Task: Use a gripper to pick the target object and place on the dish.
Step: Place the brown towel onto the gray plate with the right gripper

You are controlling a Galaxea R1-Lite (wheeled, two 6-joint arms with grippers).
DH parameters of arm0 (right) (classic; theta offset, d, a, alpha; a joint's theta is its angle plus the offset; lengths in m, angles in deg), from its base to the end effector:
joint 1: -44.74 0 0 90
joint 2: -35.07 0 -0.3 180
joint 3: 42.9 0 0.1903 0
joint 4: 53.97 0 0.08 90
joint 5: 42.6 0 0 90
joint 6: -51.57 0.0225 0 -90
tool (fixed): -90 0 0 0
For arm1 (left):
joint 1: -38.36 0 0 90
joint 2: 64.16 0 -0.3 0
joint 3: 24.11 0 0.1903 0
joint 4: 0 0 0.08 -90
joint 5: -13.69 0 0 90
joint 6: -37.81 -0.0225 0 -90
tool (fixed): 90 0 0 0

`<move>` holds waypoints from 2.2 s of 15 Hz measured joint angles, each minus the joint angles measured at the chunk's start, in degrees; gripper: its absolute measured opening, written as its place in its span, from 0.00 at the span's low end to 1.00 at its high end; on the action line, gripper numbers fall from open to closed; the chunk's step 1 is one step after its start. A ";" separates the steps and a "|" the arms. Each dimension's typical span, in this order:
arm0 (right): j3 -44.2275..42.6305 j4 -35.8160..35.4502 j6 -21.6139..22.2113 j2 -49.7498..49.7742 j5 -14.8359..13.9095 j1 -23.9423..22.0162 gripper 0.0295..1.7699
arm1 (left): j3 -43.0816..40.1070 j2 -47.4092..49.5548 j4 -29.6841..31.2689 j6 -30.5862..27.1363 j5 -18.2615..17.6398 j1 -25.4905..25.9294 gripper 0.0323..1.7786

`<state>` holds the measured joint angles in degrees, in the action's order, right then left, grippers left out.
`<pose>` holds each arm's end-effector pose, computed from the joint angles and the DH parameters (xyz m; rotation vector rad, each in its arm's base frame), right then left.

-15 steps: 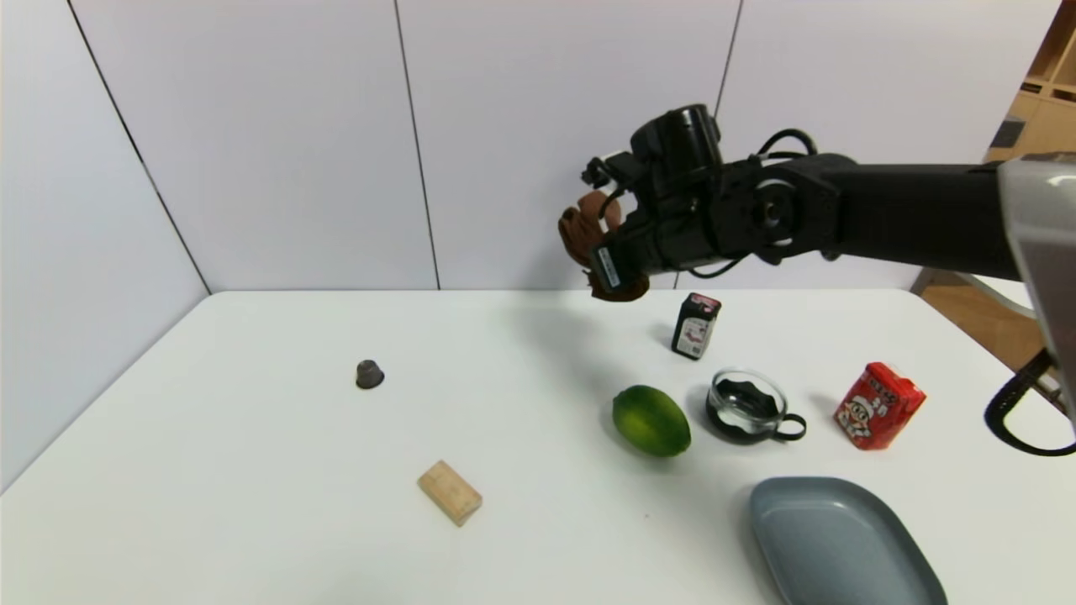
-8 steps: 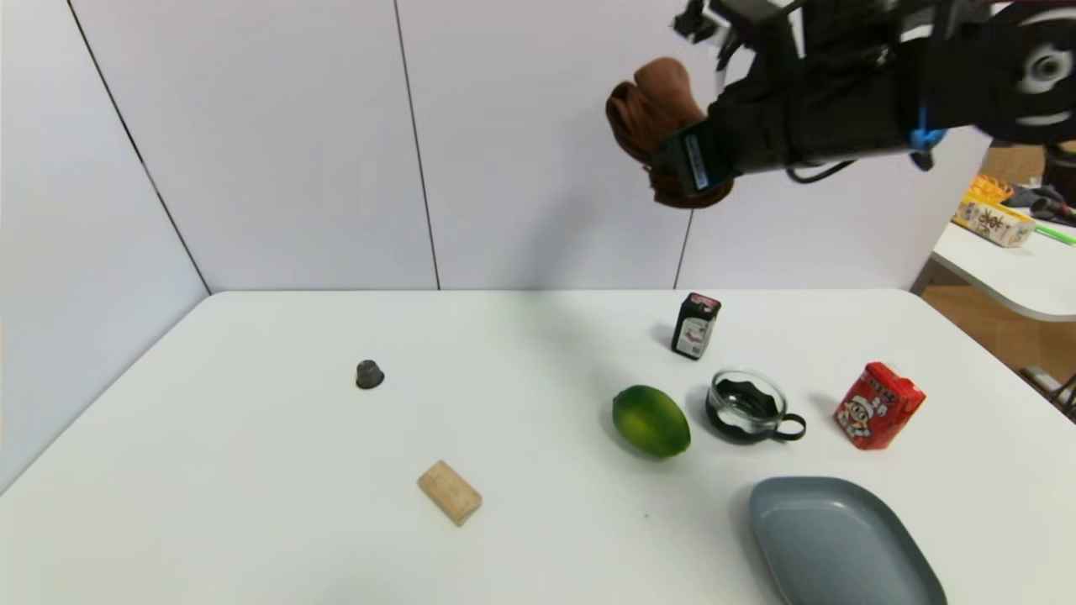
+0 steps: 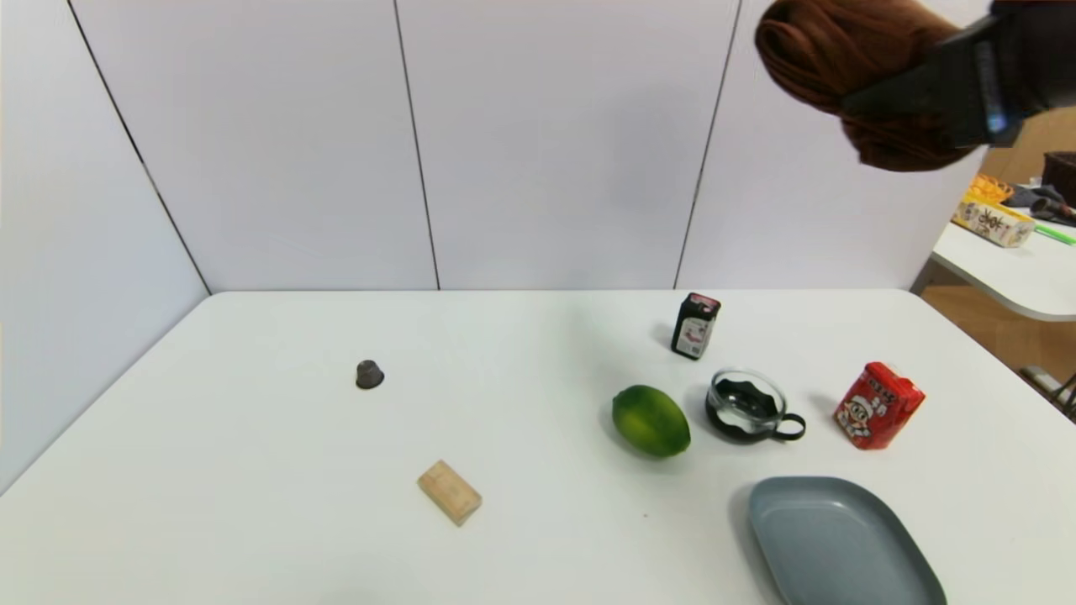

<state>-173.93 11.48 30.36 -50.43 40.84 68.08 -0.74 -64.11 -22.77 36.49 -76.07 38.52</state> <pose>0.1902 0.0793 0.4000 -0.4540 0.2803 0.3499 -0.0229 0.0000 0.0765 0.0230 -0.0113 0.0071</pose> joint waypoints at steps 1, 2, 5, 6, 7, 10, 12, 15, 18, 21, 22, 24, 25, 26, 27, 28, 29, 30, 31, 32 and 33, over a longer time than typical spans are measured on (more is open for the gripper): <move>1.94 2.60 -1.11 3.93 0.04 -1.52 0.20 | 0.00 0.00 0.00 0.00 -0.02 0.00 0.95; 3.86 4.25 -2.49 7.40 0.11 -3.45 0.20 | 0.00 0.00 0.00 0.00 0.00 0.00 0.95; 10.75 6.62 -6.24 18.80 0.69 -10.90 0.20 | 0.00 0.00 -0.02 0.00 -0.02 0.00 0.95; 13.46 7.56 -6.68 23.13 1.41 -13.09 0.20 | 0.00 0.00 0.00 0.00 0.00 0.00 0.95; 15.80 8.50 -6.90 26.86 2.55 -14.73 0.20 | 0.00 0.00 0.00 0.00 -0.02 0.00 0.95; 21.87 16.26 -7.51 37.00 9.17 -18.88 0.20 | 0.00 0.00 -0.02 0.02 0.00 0.00 0.95; 24.32 20.70 -7.80 40.25 14.49 -20.71 0.20 | 0.00 0.00 0.00 -0.02 0.00 0.00 0.95; 27.87 20.48 -8.08 41.96 18.59 -21.55 0.20 | 0.00 0.00 0.00 0.00 0.00 0.00 0.95; 32.73 15.99 -8.22 41.59 18.87 -21.53 0.20 | 0.00 0.00 0.00 0.00 0.00 0.00 0.95; 38.92 8.16 -10.20 40.44 20.83 -21.83 0.20 | 0.00 0.00 0.00 0.00 0.00 0.00 0.95; 41.22 6.38 -11.19 40.08 21.49 -21.83 0.20 | 0.00 0.00 0.00 0.00 0.00 0.00 0.95; 45.98 3.10 -12.56 39.58 21.85 -21.64 0.20 | 0.00 0.00 0.00 0.00 0.00 0.00 0.95; 49.02 1.08 -13.46 39.40 21.96 -21.44 0.20 | 0.00 0.00 0.00 0.02 0.02 0.00 0.95; 51.60 -0.50 -14.64 39.28 21.99 -21.35 0.20 | 0.00 0.00 0.00 0.00 -0.02 0.00 0.95; 54.37 -1.57 -16.27 39.06 22.04 -21.24 0.20 | 0.00 0.00 0.00 -0.02 -0.02 0.00 0.95; 56.63 -1.93 -17.73 38.66 22.17 -21.15 0.20 | 0.00 0.00 -0.02 0.00 -0.02 0.00 0.95; 58.20 -2.04 -18.72 38.07 22.70 -21.11 0.20 | 0.00 0.00 0.00 0.00 -0.02 0.00 0.95; 59.65 -2.12 -19.74 37.16 23.53 -21.11 0.20 | 0.00 0.00 0.00 0.00 0.00 0.00 0.95; 60.84 -2.17 -20.52 36.04 23.89 -21.07 0.20 | 0.00 0.00 0.00 0.00 -0.02 0.00 0.95; 61.78 -2.18 -21.09 35.01 23.97 -21.04 0.20 | 0.00 0.00 0.00 0.02 -0.02 0.00 0.95; 62.74 -2.21 -21.65 33.83 23.98 -20.82 0.20 | 0.00 0.00 0.00 0.00 0.00 0.00 0.95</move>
<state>-111.19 9.27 8.71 -16.60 64.82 47.26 -0.74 -64.11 -22.77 36.49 -76.07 38.52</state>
